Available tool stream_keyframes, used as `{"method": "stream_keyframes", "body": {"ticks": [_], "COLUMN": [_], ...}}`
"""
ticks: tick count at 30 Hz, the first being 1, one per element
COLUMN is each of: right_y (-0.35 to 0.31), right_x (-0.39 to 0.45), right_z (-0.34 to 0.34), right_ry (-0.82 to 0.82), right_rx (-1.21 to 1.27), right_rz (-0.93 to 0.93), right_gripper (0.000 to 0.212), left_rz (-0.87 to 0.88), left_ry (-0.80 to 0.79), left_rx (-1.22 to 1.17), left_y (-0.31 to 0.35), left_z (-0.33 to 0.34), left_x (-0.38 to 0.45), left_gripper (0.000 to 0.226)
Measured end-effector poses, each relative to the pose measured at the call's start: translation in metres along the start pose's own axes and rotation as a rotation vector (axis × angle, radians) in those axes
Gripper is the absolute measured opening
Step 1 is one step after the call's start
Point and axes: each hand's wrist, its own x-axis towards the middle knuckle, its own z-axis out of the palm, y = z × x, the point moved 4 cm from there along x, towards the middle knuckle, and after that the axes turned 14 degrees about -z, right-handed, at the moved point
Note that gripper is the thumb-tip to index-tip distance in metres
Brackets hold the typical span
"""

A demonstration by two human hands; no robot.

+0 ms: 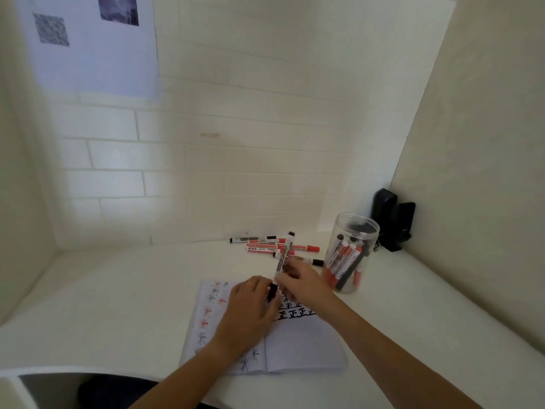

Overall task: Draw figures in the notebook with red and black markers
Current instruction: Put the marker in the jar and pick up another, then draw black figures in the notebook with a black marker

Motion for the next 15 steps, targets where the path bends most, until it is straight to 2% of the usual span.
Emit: {"method": "stream_keyframes", "body": {"ticks": [1,3,8,13,15], "right_y": [-0.001,0.002,0.023,0.036,0.040], "right_x": [-0.010,-0.026,-0.044,-0.054,-0.058], "right_z": [0.003,0.002,-0.021,-0.025,-0.025], "right_ry": [-0.025,-0.029,0.197,0.107,0.096], "right_rx": [0.109,0.259,0.531,0.744,0.854], "right_rz": [0.022,0.045,0.074,0.103,0.109], "right_gripper": [0.015,0.016,0.009,0.016,0.015], "left_rz": [0.035,0.077,0.084,0.082,0.085], "left_ry": [0.028,0.062,0.075,0.027,-0.007], "left_rx": [0.000,0.018,0.088,-0.015,-0.049], "left_y": [0.001,0.001,-0.002,0.002,0.002], "left_z": [-0.001,-0.001,0.000,-0.004,-0.004], "left_x": [0.000,-0.002,-0.003,-0.002,-0.003], "left_gripper": [0.016,0.015,0.025,0.022,0.029]}}
